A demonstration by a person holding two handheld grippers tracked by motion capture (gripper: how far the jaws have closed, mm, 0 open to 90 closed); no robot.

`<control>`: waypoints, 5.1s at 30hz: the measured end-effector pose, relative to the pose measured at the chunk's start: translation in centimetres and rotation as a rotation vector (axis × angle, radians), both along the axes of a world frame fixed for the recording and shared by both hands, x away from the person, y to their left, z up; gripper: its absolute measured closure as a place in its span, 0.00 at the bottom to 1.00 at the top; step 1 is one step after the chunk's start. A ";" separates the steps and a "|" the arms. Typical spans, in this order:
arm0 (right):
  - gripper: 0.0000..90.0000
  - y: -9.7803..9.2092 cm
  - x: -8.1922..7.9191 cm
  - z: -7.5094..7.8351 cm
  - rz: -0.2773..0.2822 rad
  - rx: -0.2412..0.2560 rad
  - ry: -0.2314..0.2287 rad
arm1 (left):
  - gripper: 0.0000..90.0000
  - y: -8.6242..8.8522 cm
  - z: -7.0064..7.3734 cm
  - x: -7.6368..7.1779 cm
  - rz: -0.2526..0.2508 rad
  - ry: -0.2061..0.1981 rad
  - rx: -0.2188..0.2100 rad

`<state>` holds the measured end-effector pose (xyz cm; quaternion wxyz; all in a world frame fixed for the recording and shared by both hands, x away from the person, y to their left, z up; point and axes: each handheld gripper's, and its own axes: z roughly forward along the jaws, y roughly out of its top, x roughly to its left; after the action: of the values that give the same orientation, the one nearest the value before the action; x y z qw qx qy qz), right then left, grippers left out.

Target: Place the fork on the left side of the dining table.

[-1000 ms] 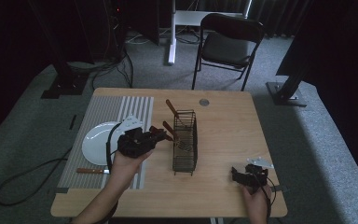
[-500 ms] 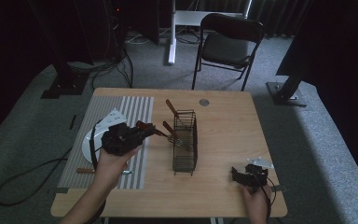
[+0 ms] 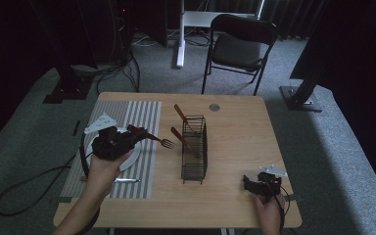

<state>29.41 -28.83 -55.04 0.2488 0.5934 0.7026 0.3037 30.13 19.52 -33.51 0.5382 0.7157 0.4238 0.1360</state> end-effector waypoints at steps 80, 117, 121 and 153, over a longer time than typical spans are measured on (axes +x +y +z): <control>0.14 0.0 0.0 0.0 0.000 0.000 0.000 | 0.89 11.1 -9.7 16.3 0.402 0.274 -0.171; 0.14 0.0 0.0 0.0 -0.001 0.001 0.000 | 0.47 11.2 -15.6 19.6 0.517 0.406 -0.100; 0.14 0.0 0.0 0.0 0.000 0.000 0.000 | 0.44 11.5 -15.9 19.7 0.536 0.413 -0.070; 0.14 0.0 0.0 0.0 0.000 0.000 0.000 | 0.29 12.0 -16.7 19.8 0.601 0.437 0.164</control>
<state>29.40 -28.81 -55.05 0.2489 0.5935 0.7025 0.3037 49.88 31.52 -50.21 0.3120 0.6124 0.7072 0.1655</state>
